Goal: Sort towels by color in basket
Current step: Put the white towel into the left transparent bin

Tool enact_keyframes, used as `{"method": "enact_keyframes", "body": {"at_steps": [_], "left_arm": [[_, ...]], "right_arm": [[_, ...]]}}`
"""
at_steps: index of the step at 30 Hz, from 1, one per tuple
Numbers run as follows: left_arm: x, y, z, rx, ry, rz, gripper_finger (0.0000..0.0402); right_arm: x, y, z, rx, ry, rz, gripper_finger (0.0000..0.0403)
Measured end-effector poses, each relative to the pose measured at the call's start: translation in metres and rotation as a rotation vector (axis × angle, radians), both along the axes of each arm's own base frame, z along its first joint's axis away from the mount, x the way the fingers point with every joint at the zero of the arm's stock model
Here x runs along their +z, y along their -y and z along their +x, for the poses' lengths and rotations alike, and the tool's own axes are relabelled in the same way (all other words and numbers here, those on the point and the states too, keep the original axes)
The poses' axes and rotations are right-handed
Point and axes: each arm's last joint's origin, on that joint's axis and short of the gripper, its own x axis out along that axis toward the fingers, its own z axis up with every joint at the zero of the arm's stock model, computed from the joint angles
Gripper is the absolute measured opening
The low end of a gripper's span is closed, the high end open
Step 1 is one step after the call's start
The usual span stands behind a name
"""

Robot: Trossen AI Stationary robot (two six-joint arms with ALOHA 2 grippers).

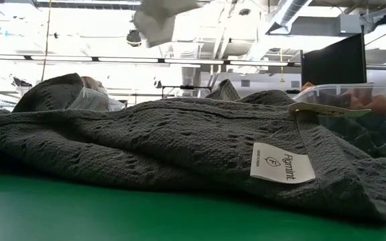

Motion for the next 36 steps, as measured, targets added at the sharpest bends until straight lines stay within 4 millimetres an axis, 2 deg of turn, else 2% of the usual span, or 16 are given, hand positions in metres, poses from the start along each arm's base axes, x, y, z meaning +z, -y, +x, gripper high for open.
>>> {"method": "enact_keyframes", "body": {"at_steps": [4,8,13,18,24,27,30,36], "left_arm": [[0.0,-0.002,-0.033,0.15,-0.091,-0.032,0.0001],[-0.007,-0.006,-0.052,0.285,-0.177,-0.102,0.0001],[-0.004,0.002,-0.079,0.446,-0.206,-0.106,0.0],[-0.021,0.002,-0.092,0.596,-0.369,-0.205,0.0],[-0.033,-0.001,-0.089,0.586,-0.356,-0.275,0.0],[-0.049,-0.004,-0.085,0.566,-0.333,-0.313,0.0],[-0.077,-0.006,-0.083,0.55,-0.31,-0.381,0.0],[-0.13,-0.002,-0.104,0.689,-0.12,-0.542,0.0]], "right_arm": [[-0.005,0.0,0.0,-0.006,-0.045,0.017,0.0304],[-0.007,0.0,0.003,-0.006,-0.061,0.017,0.0304],[-0.008,0.001,0.005,-0.008,-0.068,0.012,0.0303],[-0.008,0.0,0.005,-0.008,-0.066,0.01,0.0303],[-0.009,0.0,0.006,-0.005,-0.073,0.004,0.0303],[-0.009,0.0,0.006,-0.006,-0.079,0.001,0.0303],[-0.011,0.0,0.006,-0.006,-0.098,0.003,0.0303],[-0.015,-0.002,0.006,0.001,-0.138,0.013,0.0303]]}}
